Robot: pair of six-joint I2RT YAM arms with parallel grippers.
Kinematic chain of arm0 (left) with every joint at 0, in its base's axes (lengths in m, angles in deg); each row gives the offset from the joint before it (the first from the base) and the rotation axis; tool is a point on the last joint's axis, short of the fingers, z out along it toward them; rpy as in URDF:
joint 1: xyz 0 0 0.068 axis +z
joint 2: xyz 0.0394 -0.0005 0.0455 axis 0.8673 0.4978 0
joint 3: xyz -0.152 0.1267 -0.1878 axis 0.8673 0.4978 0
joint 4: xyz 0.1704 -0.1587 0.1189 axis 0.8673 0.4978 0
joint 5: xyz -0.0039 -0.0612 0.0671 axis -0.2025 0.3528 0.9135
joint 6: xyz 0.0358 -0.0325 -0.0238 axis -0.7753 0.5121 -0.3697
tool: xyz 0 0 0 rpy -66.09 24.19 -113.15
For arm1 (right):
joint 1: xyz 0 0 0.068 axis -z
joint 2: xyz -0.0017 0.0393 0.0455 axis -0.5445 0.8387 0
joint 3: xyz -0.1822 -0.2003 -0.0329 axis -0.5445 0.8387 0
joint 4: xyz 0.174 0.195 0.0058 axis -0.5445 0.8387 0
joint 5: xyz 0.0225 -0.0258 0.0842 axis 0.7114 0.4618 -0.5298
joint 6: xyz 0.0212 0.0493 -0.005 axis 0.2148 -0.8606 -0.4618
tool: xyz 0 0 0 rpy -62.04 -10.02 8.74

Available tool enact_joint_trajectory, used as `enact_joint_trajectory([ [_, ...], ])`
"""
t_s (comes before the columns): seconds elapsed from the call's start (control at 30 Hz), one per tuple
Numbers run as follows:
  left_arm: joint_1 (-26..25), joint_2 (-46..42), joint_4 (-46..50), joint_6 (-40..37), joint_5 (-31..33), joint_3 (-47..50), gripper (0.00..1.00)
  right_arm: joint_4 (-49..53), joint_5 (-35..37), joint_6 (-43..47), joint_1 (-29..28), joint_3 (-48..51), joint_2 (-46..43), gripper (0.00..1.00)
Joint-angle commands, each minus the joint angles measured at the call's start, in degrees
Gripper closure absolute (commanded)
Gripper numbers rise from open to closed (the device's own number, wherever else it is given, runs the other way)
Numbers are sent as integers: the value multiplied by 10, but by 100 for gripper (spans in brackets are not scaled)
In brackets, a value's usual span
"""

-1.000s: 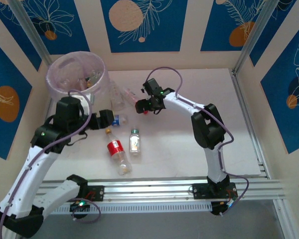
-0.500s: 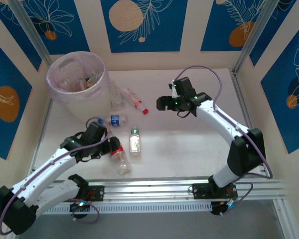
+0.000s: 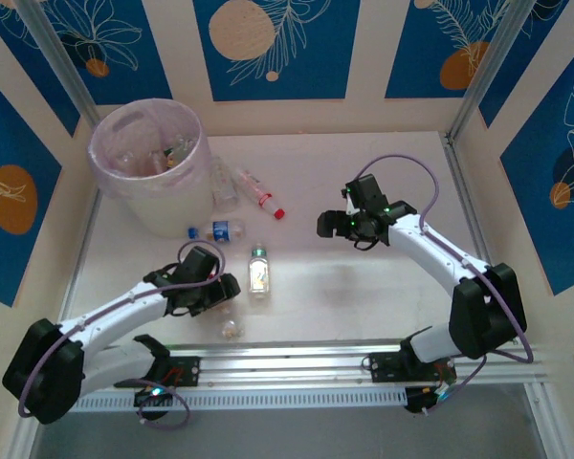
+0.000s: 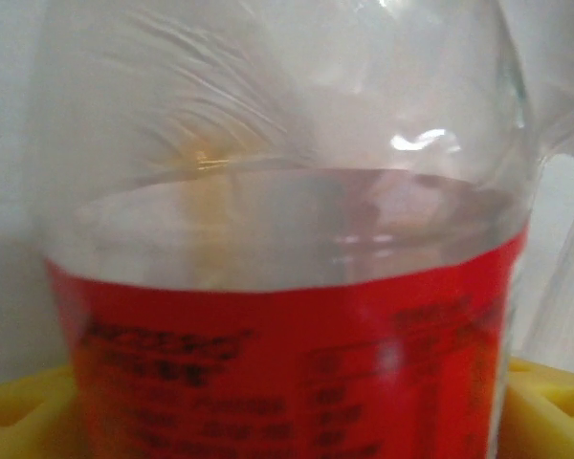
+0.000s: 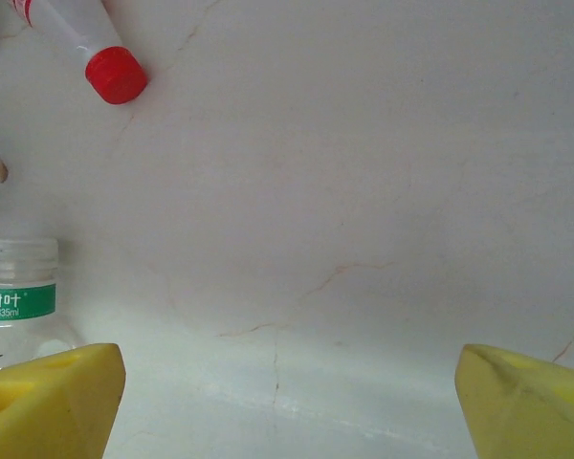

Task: Put the plastic bottles in the bin

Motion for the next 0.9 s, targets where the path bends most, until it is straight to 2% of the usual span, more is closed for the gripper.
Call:
enact_joint_trajectory([
  [0.0, -6, 4, -19, -3, 2, -4, 22, -2, 1, -13, -3, 4, -22, 10],
  [0.17, -6, 8, -7, -18, 2, -20, 31, 2, 5, -15, -5, 7, -25, 10],
  [0.4, -7, -4, 66, -81, -4, -102, 36, 8, 10, -13, -5, 6, -34, 10],
  [0.53, -11, 5, 80, -129, -36, -159, 39, 1, 12, -12, -4, 6, -32, 10],
  [0.67, -41, 45, 50, -166, -80, -217, 43, -3, 8, -16, -5, 3, -23, 10],
  [0.87, -69, 108, 33, -248, -162, -358, 41, -3, 16, -18, -2, 12, -33, 10],
])
